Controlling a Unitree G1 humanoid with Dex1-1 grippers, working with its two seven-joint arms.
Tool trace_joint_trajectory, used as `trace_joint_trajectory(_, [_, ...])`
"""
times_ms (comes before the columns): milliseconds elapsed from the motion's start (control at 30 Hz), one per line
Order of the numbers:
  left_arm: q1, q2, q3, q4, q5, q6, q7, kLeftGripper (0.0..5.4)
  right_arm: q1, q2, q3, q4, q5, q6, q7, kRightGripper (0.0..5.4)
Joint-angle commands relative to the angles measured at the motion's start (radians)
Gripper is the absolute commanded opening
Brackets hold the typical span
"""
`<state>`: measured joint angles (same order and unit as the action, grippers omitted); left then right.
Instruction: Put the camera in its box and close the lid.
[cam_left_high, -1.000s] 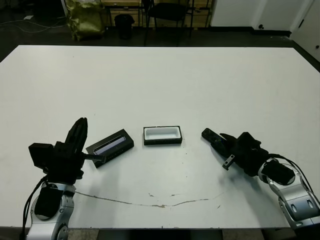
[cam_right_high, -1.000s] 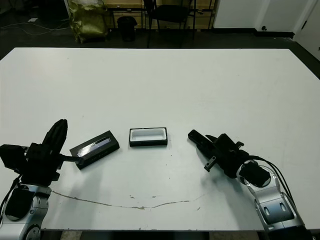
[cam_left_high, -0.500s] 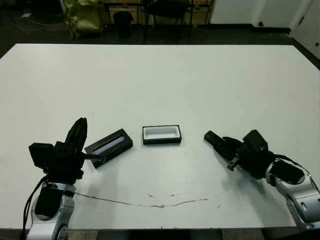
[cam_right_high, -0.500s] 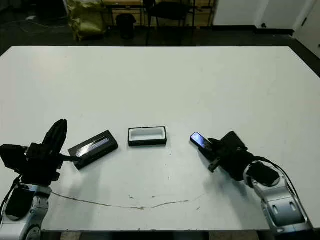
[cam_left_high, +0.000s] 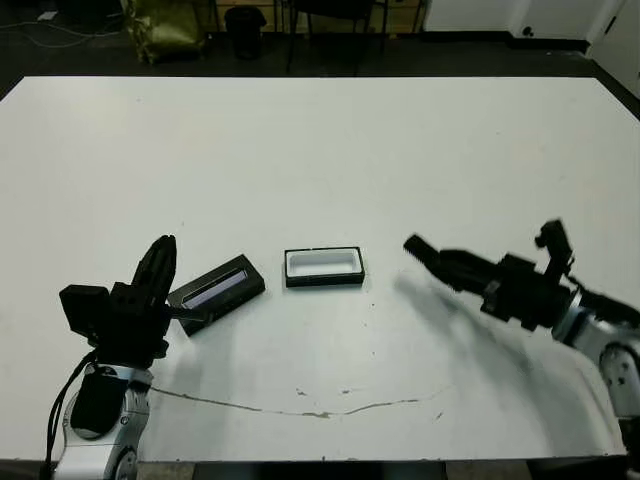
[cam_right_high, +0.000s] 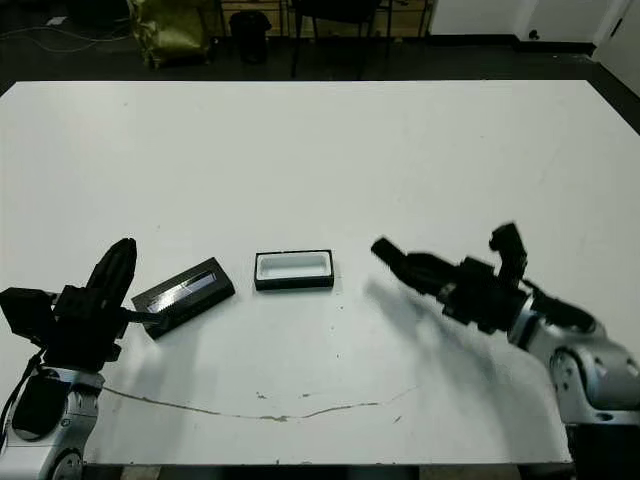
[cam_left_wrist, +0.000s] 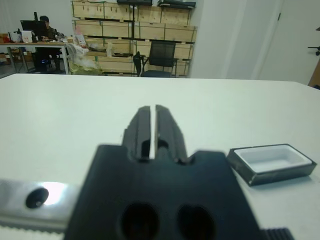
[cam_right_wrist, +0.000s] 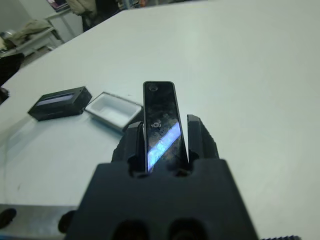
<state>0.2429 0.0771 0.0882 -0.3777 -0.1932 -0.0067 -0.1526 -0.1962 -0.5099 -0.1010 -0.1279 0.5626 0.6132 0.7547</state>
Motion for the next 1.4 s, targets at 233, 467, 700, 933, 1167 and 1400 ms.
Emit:
trace_joint_trajectory(233, [0.004, 0.004, -0.003, 0.021, -0.003, 0.001, -0.005, 0.0, -0.104, -0.026, 0.061, 0.08, -0.057, -0.044, 0.067, 0.73])
trace_joint_trajectory(467, [0.0, 0.006, -0.004, 0.026, 0.007, -0.009, -0.004, 0.0, -0.239, -0.082, 0.153, 0.071, -0.167, -0.019, 0.077, 0.73])
trace_joint_trajectory(700, [0.0, 0.0, -0.006, 0.024, 0.001, -0.002, 0.001, 0.0, -0.435, -0.07, 0.286, 0.186, -0.267, -0.067, 0.199, 0.73])
trace_joint_trajectory(933, [0.007, 0.0, -0.003, 0.021, -0.001, -0.003, 0.001, 0.0, -0.565, 0.009, 0.377, 0.359, -0.326, -0.16, 0.311, 0.73])
trace_joint_trajectory(1167, [0.009, 0.004, -0.001, 0.03, 0.005, -0.013, -0.001, 0.0, -0.61, 0.06, 0.435, 0.434, -0.391, -0.274, 0.391, 0.73])
trace_joint_trajectory(1400, [0.011, 0.002, -0.004, 0.03, 0.009, -0.012, 0.001, 0.0, -0.631, 0.099, 0.481, 0.482, -0.444, -0.309, 0.449, 0.73])
